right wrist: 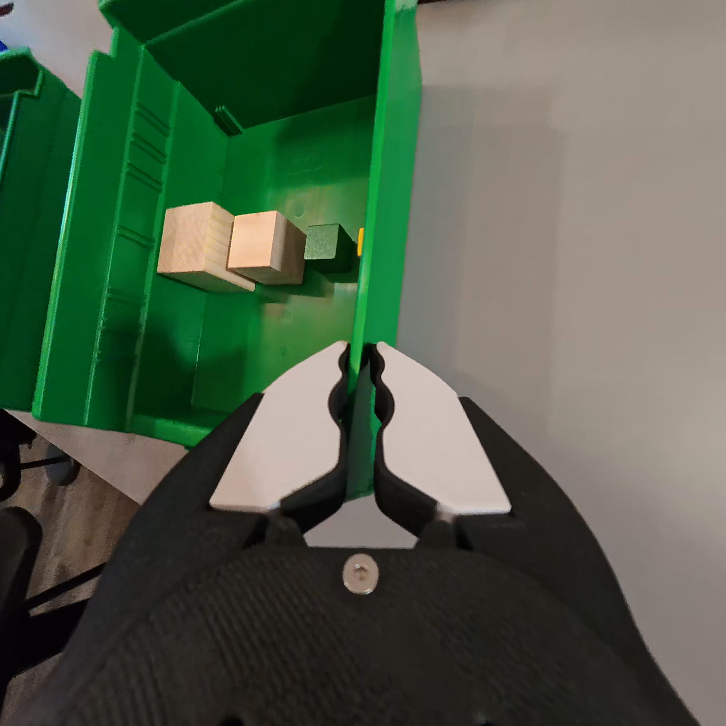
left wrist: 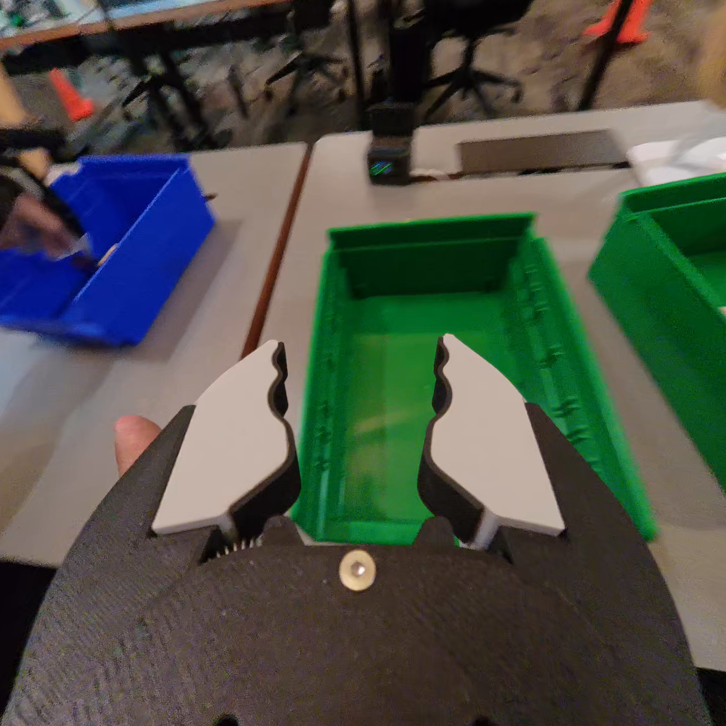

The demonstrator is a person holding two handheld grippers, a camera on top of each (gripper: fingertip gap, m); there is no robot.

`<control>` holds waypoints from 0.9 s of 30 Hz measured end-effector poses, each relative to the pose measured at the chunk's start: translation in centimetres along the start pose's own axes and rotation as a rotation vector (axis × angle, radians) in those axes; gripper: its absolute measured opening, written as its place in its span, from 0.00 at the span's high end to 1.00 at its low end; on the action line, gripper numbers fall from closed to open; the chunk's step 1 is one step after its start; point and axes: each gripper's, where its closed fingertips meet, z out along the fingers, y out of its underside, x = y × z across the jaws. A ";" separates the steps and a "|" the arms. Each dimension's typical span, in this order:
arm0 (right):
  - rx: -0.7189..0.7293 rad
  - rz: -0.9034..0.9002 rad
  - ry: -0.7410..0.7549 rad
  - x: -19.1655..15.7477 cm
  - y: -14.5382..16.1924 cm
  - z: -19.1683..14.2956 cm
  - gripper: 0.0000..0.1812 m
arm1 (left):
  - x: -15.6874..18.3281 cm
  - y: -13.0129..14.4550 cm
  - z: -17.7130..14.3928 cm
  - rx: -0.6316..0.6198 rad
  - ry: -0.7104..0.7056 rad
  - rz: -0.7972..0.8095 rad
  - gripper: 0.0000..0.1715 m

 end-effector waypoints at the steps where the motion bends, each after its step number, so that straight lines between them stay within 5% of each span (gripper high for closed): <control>1: -0.001 -0.018 0.002 -0.6 0.1 0.2 0.95 | -1.7 1.2 0.4 -0.034 -0.029 -0.024 0.57; 5: -0.014 -0.073 -0.029 -2.8 0.2 1.1 0.94 | -6.4 6.1 1.5 -0.168 -0.085 -0.107 0.64; 8: -0.011 -0.095 -0.047 -3.6 0.0 1.7 0.93 | -6.7 8.8 2.1 -0.259 -0.018 -0.126 0.70; 18: 0.004 -0.076 -0.113 -3.9 -0.3 1.9 0.92 | -4.7 12.4 5.1 -0.410 0.040 -0.044 0.71; 27: -0.005 -0.119 -0.121 -4.1 -0.3 1.9 0.92 | -2.8 14.0 6.0 -0.441 0.187 -0.059 0.96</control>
